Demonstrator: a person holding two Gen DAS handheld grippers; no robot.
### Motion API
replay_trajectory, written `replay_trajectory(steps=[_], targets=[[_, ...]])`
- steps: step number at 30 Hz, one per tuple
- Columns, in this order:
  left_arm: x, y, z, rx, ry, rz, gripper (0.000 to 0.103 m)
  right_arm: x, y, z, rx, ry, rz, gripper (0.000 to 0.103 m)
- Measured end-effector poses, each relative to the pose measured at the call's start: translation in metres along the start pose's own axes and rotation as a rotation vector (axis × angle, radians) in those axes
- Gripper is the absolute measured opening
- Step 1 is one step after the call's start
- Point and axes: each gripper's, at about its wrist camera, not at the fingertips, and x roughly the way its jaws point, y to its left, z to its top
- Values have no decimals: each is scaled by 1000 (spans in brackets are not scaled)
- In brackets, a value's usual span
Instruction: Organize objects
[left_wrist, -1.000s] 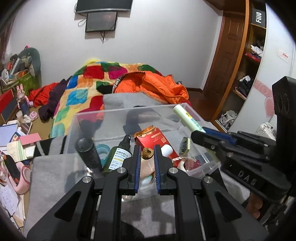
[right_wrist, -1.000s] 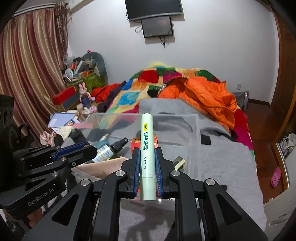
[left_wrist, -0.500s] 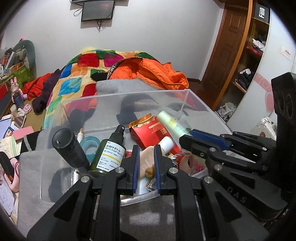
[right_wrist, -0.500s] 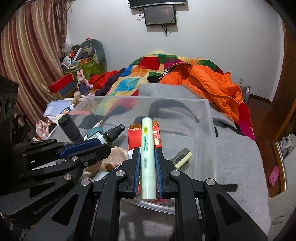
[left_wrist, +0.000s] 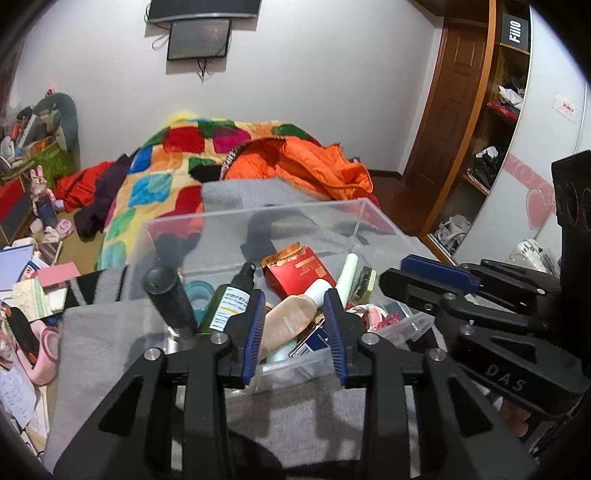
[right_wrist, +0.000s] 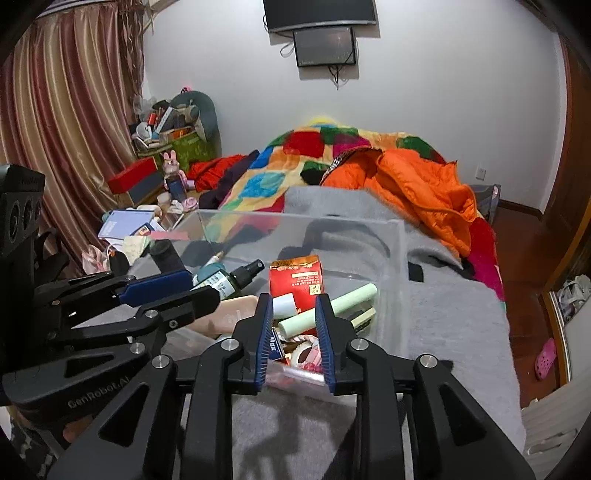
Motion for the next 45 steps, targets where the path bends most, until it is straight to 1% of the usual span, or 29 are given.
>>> replay_trajectory(steps=[1,3,4,5,6,8,10,11,12,14,15,17,27,34,45], targets=[[-4,-1,0,1,-8,5,37,-6,0,-1,-1,-11,-1,26],[-13,-1,-2,5,-26,16,44,-15,2,-2,1,-30,-3,32],[-19,-1,-3,7,-38,25,47,-18,2,-3,2,-37,-3,37],[-23,-2,-5,8,-47,33,53,-24,3,-5,1,-51,-5,44],[-28,-2,-7,9,-57,44,63,-28,3,-5,0,-60,-8,46],[-37,0,-12,6,-75,61,75,-38,5,-8,-2,-84,-17,57],[-44,0,-17,7,-86,67,80,-47,7,-12,-2,-105,-21,65],[-48,0,-19,7,-88,72,85,-51,8,-14,-2,-113,-24,70],[-50,0,-21,7,-89,77,89,-54,8,-15,-2,-117,-26,73],[-56,1,-26,7,-96,88,93,-59,9,-20,-3,-126,-30,80],[-58,1,-29,5,-97,92,96,-60,10,-22,-3,-127,-33,81],[-63,3,-35,-8,-98,88,97,-63,10,-28,2,-124,-36,84],[-72,9,-61,-58,-82,92,97,-64,5,-53,60,-90,-20,85],[-74,9,-66,-53,-77,98,97,-70,9,-55,52,-104,-22,85],[-71,12,-68,-60,-68,101,97,-68,12,-57,42,-96,-14,85]])
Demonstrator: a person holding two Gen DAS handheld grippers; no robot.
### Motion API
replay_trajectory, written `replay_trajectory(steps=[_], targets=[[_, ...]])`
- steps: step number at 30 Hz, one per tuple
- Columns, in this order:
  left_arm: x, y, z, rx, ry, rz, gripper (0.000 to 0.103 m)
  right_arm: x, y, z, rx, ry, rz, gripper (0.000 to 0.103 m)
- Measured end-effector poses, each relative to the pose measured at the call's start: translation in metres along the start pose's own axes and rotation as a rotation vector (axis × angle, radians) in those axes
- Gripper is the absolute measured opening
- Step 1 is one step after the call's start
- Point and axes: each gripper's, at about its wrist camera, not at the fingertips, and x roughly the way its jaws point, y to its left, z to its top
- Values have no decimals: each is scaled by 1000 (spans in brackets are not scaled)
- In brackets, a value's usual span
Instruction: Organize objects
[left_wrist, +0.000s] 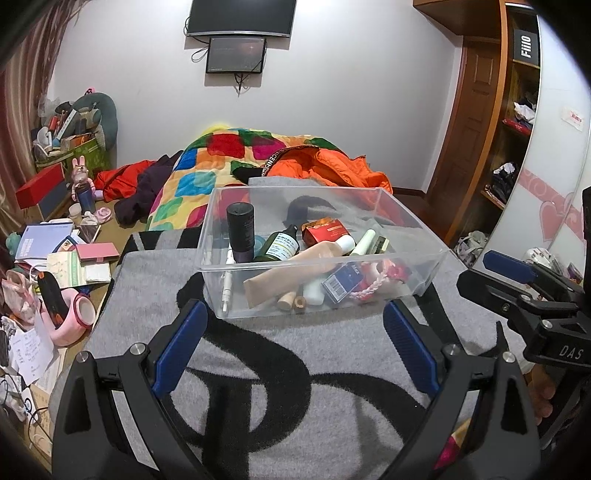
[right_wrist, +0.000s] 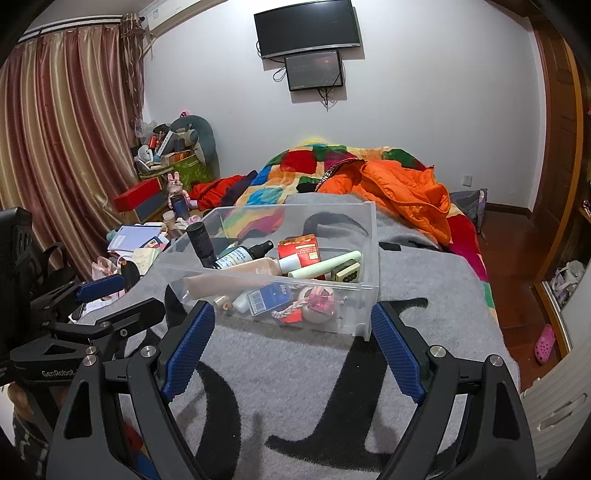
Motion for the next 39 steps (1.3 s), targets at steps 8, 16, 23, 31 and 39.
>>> replay_trajectory(steps=[8,16,23,31,39], targets=[[-1,0,-1,5,-4,0,97,0,-1,0,4,-2,-1,85],[-3,-4,-2,13,-5,-4,97,-2,-1,-1,1,-2,4,85],[-3,-5,-1,13,-4,-4,97,-3,1,-1,-2,-1,6,85],[-4,-6,-2,13,-4,-2,97,-3,1,-2,-3,0,7,85],[-4,-6,-2,16,-5,1,97,-3,2,-2,-2,-1,8,85]])
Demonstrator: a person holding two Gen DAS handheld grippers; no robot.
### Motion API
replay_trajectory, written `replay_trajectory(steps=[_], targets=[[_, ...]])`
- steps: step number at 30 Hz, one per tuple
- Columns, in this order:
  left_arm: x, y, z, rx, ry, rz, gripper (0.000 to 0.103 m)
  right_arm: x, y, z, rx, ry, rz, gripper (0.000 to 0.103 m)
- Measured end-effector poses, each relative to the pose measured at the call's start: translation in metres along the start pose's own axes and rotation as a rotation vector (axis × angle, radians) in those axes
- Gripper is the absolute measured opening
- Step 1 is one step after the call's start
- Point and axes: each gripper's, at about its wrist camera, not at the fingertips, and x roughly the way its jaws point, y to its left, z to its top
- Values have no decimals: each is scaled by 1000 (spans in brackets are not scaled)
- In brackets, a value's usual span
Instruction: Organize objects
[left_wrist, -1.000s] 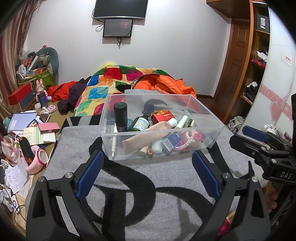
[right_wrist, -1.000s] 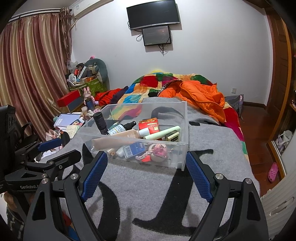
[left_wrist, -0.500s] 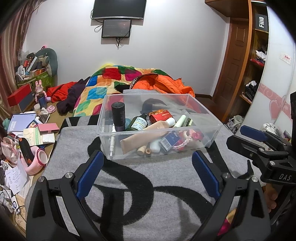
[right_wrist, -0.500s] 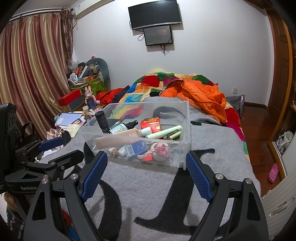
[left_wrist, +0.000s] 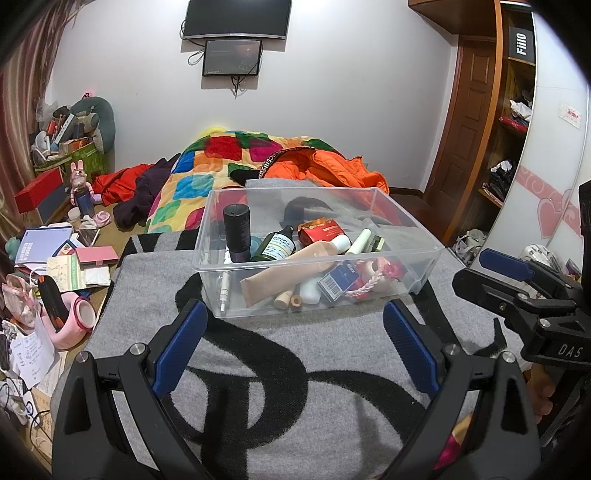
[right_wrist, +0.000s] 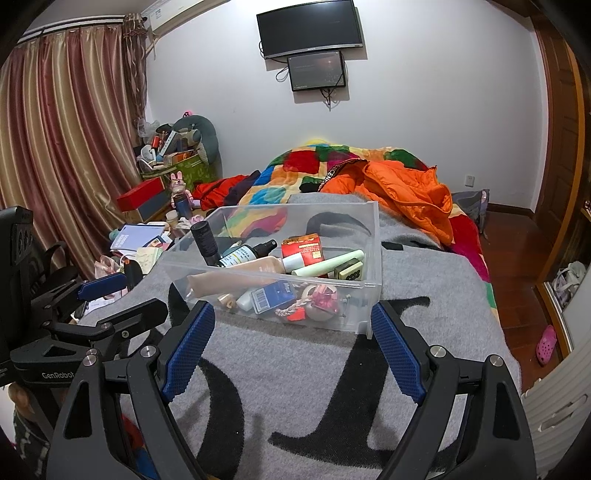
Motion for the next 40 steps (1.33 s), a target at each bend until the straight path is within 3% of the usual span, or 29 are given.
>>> replay_trajectory(steps=[40], targets=[[-1,3,-3,-10,0,-2,98,4,7,-2,4,18,19,87]])
